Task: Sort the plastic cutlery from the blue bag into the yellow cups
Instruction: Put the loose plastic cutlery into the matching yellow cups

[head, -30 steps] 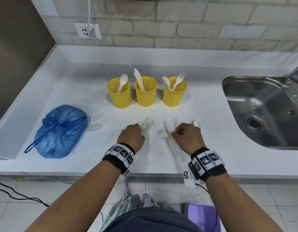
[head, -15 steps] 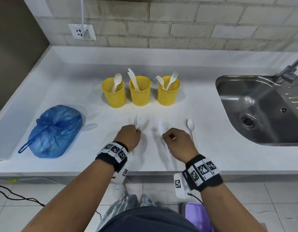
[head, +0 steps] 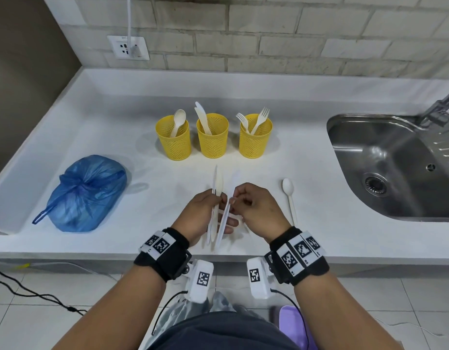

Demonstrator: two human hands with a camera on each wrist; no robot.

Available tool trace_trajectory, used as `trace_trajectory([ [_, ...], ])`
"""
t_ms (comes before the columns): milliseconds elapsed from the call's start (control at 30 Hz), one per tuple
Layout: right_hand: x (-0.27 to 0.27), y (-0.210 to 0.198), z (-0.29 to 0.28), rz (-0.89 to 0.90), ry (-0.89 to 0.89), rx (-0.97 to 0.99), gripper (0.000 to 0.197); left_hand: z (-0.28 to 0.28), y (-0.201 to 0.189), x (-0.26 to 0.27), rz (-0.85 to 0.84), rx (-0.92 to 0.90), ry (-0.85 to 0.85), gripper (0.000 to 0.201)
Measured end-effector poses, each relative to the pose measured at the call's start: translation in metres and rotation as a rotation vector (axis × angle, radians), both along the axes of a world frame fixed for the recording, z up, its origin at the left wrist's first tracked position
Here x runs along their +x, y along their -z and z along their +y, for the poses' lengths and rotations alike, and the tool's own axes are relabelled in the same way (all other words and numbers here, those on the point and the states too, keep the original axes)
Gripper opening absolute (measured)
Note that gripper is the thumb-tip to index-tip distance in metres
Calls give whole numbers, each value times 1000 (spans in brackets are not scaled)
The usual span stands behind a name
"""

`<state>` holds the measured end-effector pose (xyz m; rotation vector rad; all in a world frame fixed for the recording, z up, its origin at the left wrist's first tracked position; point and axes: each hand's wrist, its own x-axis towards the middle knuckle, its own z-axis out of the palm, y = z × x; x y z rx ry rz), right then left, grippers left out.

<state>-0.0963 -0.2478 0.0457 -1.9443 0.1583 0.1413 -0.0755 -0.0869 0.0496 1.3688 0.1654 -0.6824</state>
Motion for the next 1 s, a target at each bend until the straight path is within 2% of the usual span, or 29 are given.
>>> trace_trajectory([
  [133, 1, 0, 6, 5, 12, -11, 7, -2, -4, -6, 16, -31, -43, 23],
  [300, 7, 7, 9, -13, 17, -57, 8, -8, 0, -7, -57, 96, -49, 20],
  [433, 10, 7, 9, -51, 28, -155, 5, -12, 7, -3, 61, 86, -75, 23],
  [533, 12, 1, -5, -84, 78, -223, 5, -14, 7, -1, 55, 139, -34, 32],
  [633, 15, 2, -35, -76, 163, -305, 3, -16, 9, 3, -46, 302, -6, 34],
  [733, 20, 10, -69, -26, 228, -401, 5, -19, 20, 8, -250, 572, 63, 39],
  [867, 25, 24, -100, 102, 258, -530, 23, -30, 29, 10, -414, 870, 188, 30],
  [1000, 26, 38, -112, 228, 234, -625, 40, -45, 35, 11, -488, 1025, 274, 40],
])
